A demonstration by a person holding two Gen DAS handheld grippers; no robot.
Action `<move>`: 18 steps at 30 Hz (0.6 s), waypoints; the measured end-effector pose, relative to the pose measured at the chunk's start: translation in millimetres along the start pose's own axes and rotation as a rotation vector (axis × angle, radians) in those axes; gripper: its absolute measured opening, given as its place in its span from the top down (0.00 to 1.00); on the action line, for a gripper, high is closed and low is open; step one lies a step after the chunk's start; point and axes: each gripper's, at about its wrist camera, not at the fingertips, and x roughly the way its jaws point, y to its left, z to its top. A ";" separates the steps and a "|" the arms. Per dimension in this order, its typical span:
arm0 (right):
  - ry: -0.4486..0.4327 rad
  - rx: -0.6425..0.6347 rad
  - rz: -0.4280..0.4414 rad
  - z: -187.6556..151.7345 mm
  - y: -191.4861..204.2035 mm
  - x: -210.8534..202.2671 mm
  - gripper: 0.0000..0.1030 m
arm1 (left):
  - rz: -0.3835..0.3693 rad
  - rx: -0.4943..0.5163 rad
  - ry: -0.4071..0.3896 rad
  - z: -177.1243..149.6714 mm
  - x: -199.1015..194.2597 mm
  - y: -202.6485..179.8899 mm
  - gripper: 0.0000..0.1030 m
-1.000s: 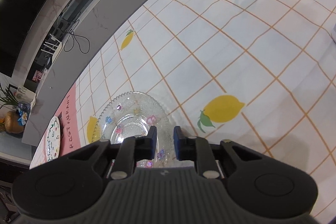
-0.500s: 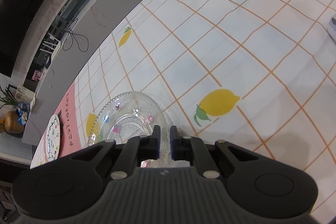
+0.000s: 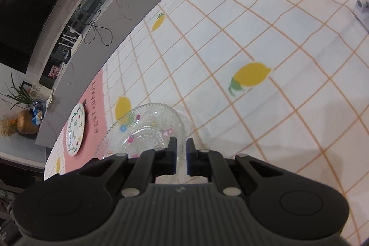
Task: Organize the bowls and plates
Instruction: 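Lift the small glass bowl and carry it toward the bowl stack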
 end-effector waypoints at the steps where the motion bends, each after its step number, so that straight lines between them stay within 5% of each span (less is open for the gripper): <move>1: 0.000 -0.006 0.003 -2.8 1.8 -1.2 0.94 | -0.002 -0.001 -0.002 -1.1 -5.3 1.7 0.92; 18: -0.031 -0.105 0.078 -77.5 12.4 -42.6 0.94 | -0.062 -0.077 -0.074 -45.1 -86.5 41.7 0.92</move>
